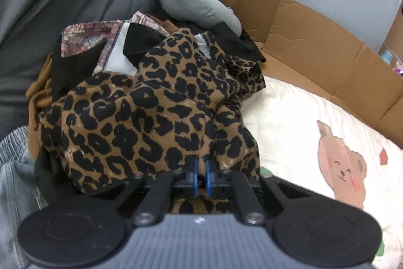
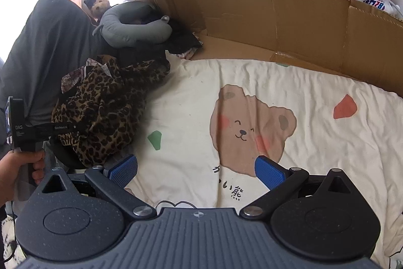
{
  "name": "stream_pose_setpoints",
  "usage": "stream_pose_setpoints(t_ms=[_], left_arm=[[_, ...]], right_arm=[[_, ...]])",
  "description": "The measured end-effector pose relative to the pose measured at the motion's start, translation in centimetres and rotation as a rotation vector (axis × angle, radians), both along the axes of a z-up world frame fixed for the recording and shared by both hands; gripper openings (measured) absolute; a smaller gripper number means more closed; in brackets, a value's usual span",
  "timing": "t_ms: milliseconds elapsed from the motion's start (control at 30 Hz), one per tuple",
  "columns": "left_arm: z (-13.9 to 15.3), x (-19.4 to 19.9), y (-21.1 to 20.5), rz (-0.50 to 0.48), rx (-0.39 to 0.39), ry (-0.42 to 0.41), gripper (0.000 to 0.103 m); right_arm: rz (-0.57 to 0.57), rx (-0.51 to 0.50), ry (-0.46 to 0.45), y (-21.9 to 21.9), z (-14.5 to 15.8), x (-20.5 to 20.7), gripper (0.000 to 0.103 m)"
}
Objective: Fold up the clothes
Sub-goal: 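Lift the leopard-print trousers with the left gripper out of the clothes pile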
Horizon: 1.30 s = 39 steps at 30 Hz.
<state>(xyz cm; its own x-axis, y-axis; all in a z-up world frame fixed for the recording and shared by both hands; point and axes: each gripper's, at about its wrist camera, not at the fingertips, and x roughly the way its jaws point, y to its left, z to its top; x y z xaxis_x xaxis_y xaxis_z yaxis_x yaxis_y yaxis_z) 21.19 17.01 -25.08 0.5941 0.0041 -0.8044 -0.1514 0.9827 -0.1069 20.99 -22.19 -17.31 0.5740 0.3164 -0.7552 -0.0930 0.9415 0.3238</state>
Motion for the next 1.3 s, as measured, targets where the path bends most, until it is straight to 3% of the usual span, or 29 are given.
stream_pose_setpoints(t_ms=[167, 467, 900, 1300], left_arm=[[0.6, -0.9, 0.0, -0.016, -0.002, -0.025, 0.005], [0.6, -3.5, -0.9, -0.061, -0.091, -0.019, 0.004], [-2.7, -7.5, -4.1, -0.143, -0.254, 0.072, 0.004], [-5.4, -10.9, -7.2, -0.269, -0.300, 0.176, 0.004]], right_arm=[[-0.015, 0.015, 0.029, 0.1, -1.5, 0.2, 0.102], [0.037, 0.032, 0.035, 1.7, -3.4, 0.2, 0.102], [0.127, 0.069, 0.064, 4.6, -6.9, -0.2, 0.102], [0.133, 0.040, 0.093, 5.3, -9.5, -0.3, 0.102]])
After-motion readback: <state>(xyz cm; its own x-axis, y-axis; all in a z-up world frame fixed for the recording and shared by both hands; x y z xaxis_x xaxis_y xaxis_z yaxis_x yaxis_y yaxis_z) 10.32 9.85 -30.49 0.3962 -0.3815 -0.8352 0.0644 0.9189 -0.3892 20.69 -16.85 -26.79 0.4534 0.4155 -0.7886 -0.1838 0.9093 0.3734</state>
